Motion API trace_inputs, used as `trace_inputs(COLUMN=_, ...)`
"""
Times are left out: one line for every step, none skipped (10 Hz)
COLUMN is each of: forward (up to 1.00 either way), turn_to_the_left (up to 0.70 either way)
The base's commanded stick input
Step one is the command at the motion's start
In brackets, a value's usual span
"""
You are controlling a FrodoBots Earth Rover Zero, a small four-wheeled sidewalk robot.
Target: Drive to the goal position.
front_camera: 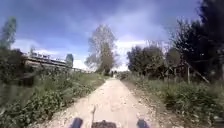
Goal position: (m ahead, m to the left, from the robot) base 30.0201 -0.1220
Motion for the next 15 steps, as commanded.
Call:
trace_inputs(forward=0.70, turn_to_the_left=0.00)
trace_inputs(forward=0.70, turn_to_the_left=0.00)
trace_inputs(forward=0.70, turn_to_the_left=0.00)
trace_inputs(forward=0.70, turn_to_the_left=0.00)
trace_inputs(forward=0.70, turn_to_the_left=0.00)
trace_inputs(forward=0.70, turn_to_the_left=0.00)
trace_inputs(forward=0.70, turn_to_the_left=0.00)
trace_inputs(forward=0.70, turn_to_the_left=0.00)
trace_inputs(forward=0.70, turn_to_the_left=0.00)
trace_inputs(forward=0.70, turn_to_the_left=0.00)
trace_inputs(forward=0.70, turn_to_the_left=0.00)
trace_inputs(forward=0.70, turn_to_the_left=0.00)
trace_inputs(forward=0.70, turn_to_the_left=0.00)
trace_inputs(forward=0.70, turn_to_the_left=0.00)
trace_inputs(forward=0.70, turn_to_the_left=0.00)
